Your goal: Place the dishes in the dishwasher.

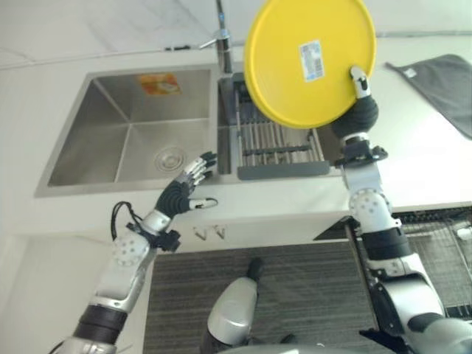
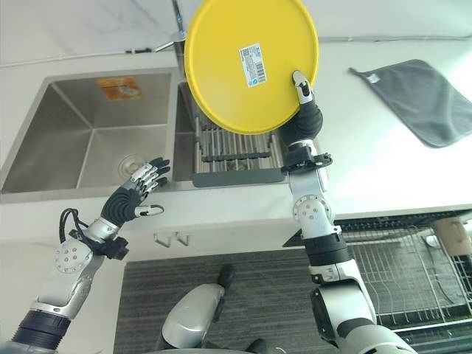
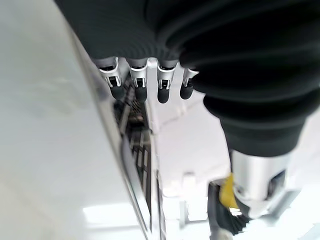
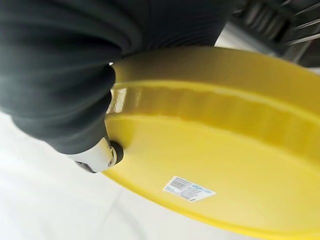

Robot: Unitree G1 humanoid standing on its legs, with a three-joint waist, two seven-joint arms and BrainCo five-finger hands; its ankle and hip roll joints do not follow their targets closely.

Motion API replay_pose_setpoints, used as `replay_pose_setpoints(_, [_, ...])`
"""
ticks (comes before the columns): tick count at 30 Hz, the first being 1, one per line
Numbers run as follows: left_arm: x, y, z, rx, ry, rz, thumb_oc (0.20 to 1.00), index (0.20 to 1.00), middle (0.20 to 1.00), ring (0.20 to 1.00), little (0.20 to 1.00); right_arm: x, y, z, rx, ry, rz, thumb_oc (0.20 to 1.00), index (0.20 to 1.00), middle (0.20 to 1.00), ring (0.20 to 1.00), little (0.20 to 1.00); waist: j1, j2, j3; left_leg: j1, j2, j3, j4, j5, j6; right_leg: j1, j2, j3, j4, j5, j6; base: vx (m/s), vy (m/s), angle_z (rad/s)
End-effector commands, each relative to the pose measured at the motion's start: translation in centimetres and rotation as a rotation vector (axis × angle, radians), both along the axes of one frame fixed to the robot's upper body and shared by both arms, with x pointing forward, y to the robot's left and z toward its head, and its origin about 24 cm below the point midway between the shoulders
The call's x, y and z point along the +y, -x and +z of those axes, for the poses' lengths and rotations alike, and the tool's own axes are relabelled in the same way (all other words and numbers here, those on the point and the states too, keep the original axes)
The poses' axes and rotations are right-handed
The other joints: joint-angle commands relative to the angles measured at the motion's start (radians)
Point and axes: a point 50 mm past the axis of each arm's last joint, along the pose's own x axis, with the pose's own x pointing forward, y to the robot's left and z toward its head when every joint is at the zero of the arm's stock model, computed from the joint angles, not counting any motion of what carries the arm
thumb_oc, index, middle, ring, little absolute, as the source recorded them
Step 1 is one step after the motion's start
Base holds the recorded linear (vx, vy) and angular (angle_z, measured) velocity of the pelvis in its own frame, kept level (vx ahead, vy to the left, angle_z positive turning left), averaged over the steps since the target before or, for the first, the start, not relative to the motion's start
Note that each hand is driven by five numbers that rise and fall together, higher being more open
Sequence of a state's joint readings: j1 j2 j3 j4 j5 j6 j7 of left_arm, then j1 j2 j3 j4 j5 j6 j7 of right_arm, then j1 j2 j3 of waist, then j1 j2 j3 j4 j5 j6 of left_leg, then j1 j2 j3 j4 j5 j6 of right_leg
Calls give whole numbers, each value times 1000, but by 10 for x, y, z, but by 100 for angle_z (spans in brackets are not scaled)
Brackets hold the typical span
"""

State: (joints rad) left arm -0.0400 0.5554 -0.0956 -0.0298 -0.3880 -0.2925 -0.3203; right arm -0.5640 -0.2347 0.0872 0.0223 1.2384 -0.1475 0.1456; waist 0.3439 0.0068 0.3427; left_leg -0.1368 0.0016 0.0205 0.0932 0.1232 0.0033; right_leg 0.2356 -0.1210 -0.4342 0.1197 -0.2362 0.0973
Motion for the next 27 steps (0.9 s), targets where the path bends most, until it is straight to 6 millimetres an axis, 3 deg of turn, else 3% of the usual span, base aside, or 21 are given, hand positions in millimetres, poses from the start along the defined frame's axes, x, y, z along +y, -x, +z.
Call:
replay_pose_setpoints(1, [-16, 6, -8, 9, 9, -37, 1000, 1000, 1000, 1000, 1000, -10, 14, 7, -107, -75, -26, 200, 200, 200, 200, 200, -56, 7, -154, 93, 79, 38, -144, -11, -57, -47, -13, 7, -18, 121, 3, -166, -134, -40])
replay_pose_setpoints(6, [-26, 2, -6, 9, 24, -31, 1000, 1000, 1000, 1000, 1000, -21, 27, -6, -122, -124, -38, 200, 200, 200, 200, 200, -137, 7, -182, 125, 123, 82, -149, -15, -74, -66, 10, 69, -51, 142, -9, -125, -124, -54])
replay_pose_setpoints(10, [-31, 0, -7, 14, 41, -16, 1000, 1000, 1000, 1000, 1000, -40, 40, -20, -117, -144, -108, 200, 200, 200, 200, 200, -209, 5, -192, 150, 155, 116, -140, -19, -86, -77, 27, 122, -64, 149, -17, -69, -114, -46])
replay_pose_setpoints(12, [-36, -1, -7, 9, 50, -16, 1000, 1000, 1000, 1000, 1000, -56, 48, -32, -97, -161, -145, 200, 200, 200, 200, 200, -265, 4, -195, 165, 178, 144, -130, -23, -96, -91, 40, 166, -74, 156, -21, -85, -134, -53])
replay_pose_setpoints(16, [-39, -2, -5, -10, 48, -16, 1000, 1000, 1000, 1000, 1000, -71, 55, -45, -71, -173, -195, 200, 200, 200, 200, 200, -319, 2, -196, 178, 205, 174, -119, -26, -108, -100, 50, 203, -88, 164, -25, -65, -98, -46])
replay_pose_setpoints(22, [-40, -4, -1, -18, 74, -7, 1000, 1000, 1000, 1000, 1000, -90, 61, -56, -9, -86, -339, 200, 200, 200, 200, 200, -374, 2, -194, 200, 223, 200, -95, -40, -119, -111, 49, 242, -106, 182, -23, -35, -58, -43])
replay_pose_setpoints(27, [-42, -1, -3, -8, 74, -19, 1000, 1000, 1000, 1000, 1000, -108, 62, -69, 78, 31, -442, 200, 200, 200, 200, 200, -401, 7, -185, 217, 207, 175, -54, -71, -117, -119, 50, 284, -112, 187, -27, -7, -13, -38])
